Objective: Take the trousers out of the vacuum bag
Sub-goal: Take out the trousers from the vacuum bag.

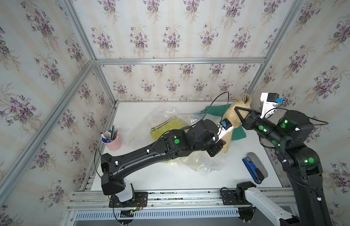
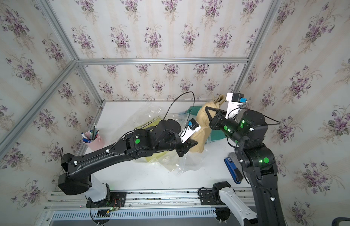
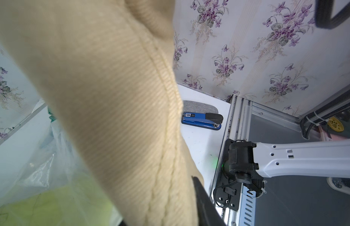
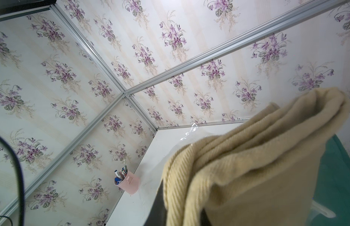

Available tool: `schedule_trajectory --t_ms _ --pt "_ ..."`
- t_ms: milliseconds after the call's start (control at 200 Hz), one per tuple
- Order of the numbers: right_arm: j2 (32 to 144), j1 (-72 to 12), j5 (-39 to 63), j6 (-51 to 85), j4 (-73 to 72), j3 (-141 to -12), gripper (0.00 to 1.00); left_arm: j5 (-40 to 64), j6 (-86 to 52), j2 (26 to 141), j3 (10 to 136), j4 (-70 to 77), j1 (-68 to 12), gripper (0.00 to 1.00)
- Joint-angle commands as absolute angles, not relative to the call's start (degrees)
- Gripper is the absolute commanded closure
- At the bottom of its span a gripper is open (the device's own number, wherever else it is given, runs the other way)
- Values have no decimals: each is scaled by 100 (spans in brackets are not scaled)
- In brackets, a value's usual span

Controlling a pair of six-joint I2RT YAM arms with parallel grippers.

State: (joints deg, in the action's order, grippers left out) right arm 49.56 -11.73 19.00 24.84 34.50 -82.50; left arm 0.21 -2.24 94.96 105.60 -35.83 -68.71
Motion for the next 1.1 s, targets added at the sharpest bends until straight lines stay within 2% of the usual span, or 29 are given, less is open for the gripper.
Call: schedule_trajectory --t_ms 0,105,220,365,634,1094 --pt "4979 -1175 1864 2353 2874 -8423 100 149 -229 9553 10758 -3592 -6868 86" --pt "5001 -1177 1915 2280 2838 -8610 100 158 -182 9572 10959 -3612 -6873 96" --pt "5069 -1178 1976 2183 2814 -8938 100 123 -82 9579 11224 -3653 -6871 100" --pt "5220 -1171 2007 2046 2714 -9400 100 -26 129 9579 11576 -3714 -6860 100" --pt "5811 -1178 2357 2134 2099 -9645 100 -909 843 9780 12260 -3791 -6713 100" --pt "7263 -1026 2565 2294 994 -9835 100 -990 1076 10757 13182 -3856 -5401 100"
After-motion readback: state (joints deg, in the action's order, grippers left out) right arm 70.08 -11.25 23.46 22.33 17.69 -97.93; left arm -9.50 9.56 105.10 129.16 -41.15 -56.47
